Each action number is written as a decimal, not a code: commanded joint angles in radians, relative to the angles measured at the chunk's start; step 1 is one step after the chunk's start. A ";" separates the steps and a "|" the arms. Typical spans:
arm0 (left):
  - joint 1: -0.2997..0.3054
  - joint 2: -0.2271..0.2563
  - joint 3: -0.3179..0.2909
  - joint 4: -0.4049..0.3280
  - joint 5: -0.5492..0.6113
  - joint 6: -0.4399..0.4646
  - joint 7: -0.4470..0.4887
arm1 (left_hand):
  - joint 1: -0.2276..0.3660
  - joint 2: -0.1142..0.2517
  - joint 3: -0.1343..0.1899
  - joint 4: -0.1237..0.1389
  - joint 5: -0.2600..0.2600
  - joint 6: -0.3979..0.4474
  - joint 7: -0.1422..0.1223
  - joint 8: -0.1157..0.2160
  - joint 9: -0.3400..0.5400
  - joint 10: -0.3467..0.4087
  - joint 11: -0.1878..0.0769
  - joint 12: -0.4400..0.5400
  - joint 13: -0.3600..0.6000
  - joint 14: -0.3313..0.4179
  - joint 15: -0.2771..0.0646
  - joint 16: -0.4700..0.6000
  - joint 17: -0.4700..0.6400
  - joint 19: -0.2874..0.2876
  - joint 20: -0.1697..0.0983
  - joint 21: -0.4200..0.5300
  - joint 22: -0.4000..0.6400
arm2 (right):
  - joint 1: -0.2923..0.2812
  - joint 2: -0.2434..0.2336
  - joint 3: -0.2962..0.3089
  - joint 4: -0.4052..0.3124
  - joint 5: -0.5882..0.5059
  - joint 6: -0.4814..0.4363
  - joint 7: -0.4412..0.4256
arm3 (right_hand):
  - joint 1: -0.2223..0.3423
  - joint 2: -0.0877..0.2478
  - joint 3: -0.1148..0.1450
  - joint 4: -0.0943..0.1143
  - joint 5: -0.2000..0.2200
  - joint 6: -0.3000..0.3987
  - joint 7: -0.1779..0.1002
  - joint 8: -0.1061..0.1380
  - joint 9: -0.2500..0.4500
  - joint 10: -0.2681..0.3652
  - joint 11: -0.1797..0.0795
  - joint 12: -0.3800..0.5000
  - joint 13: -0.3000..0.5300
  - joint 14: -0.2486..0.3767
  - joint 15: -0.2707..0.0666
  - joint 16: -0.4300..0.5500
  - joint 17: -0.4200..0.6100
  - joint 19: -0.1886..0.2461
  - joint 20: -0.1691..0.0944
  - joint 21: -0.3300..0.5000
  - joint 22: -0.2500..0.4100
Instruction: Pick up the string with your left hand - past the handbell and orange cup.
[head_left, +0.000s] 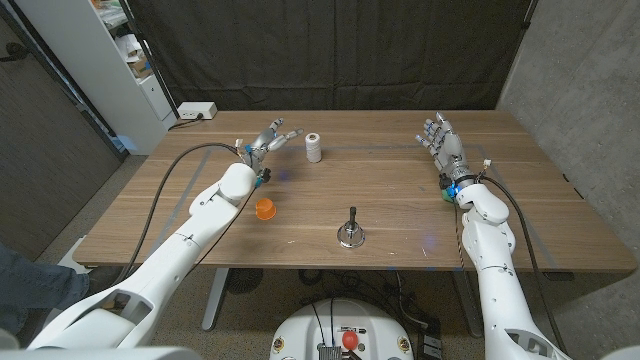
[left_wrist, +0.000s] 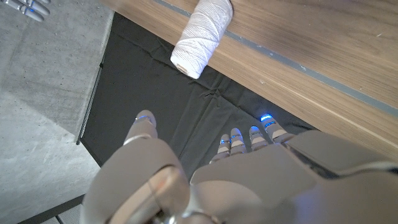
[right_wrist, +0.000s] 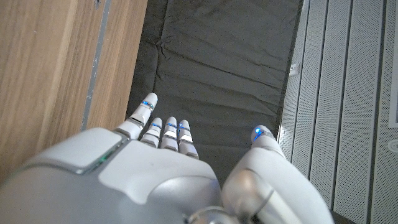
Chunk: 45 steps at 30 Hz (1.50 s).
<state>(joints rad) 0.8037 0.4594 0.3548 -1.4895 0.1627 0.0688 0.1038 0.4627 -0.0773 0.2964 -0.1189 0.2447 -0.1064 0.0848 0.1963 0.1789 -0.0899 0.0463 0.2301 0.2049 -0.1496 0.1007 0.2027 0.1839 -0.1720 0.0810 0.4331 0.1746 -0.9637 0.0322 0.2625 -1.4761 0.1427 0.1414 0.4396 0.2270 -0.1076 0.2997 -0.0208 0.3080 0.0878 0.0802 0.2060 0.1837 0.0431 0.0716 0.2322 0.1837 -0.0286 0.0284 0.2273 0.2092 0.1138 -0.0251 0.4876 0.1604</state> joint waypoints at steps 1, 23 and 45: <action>-0.041 0.008 0.050 0.009 0.065 0.051 -0.004 | 0.016 -0.002 0.000 -0.008 0.005 0.000 -0.001 0.004 0.005 0.000 -0.002 0.009 0.004 0.005 0.000 0.002 0.003 -0.110 0.009 -0.002 0.004 | 0.000 0.003 -0.002 0.001 0.013 0.005 0.001 | 0.009 -0.002 0.002 -0.002 0.010 0.005 0.001 -0.001 0.006 0.007 0.000 -0.004 0.005 0.006 0.003 -0.004 0.001 0.007 0.000 -0.004 0.004; -0.099 -0.003 0.118 0.051 0.134 0.100 -0.008 | 0.027 -0.003 0.001 -0.013 0.007 -0.004 -0.002 0.002 0.005 -0.001 -0.005 0.009 0.005 0.005 -0.002 0.001 0.003 -0.106 0.015 -0.008 0.004 | 0.018 0.005 0.000 0.039 0.019 0.026 -0.001 | 0.007 -0.002 -0.002 -0.003 0.012 0.006 -0.001 -0.002 0.006 0.011 -0.001 -0.009 0.005 0.012 0.003 -0.003 0.001 0.014 0.002 -0.015 0.004; -0.130 -0.011 0.178 0.071 0.215 0.139 0.011 | 0.038 -0.002 0.000 -0.017 0.008 0.003 -0.004 0.004 0.006 0.003 -0.005 0.010 0.007 0.007 -0.003 0.000 0.003 -0.101 0.017 -0.015 0.005 | 0.048 -0.001 0.008 0.101 0.022 0.049 0.008 | 0.007 -0.001 -0.006 -0.005 0.014 0.007 -0.001 -0.003 0.006 0.014 0.000 -0.013 0.005 0.014 0.005 -0.004 0.001 0.018 0.003 -0.026 0.004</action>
<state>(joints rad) 0.6889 0.4542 0.5038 -1.4307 0.3417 0.1967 0.1027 0.4889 -0.0773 0.2921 -0.1312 0.2447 -0.1052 0.0837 0.1963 0.1789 -0.0900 0.0463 0.2301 0.2072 -0.1436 0.0947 0.2028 0.1837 -0.1738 0.0931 0.4211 0.1745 -0.9268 0.0348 0.2655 -1.3970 0.1635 0.1809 0.4424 0.2270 -0.1076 0.2969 -0.0236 0.3159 0.0877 0.0803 0.2060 0.1883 0.0555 0.0698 0.2243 0.1837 -0.0194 0.0303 0.2273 0.2094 0.1244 -0.0251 0.4644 0.1604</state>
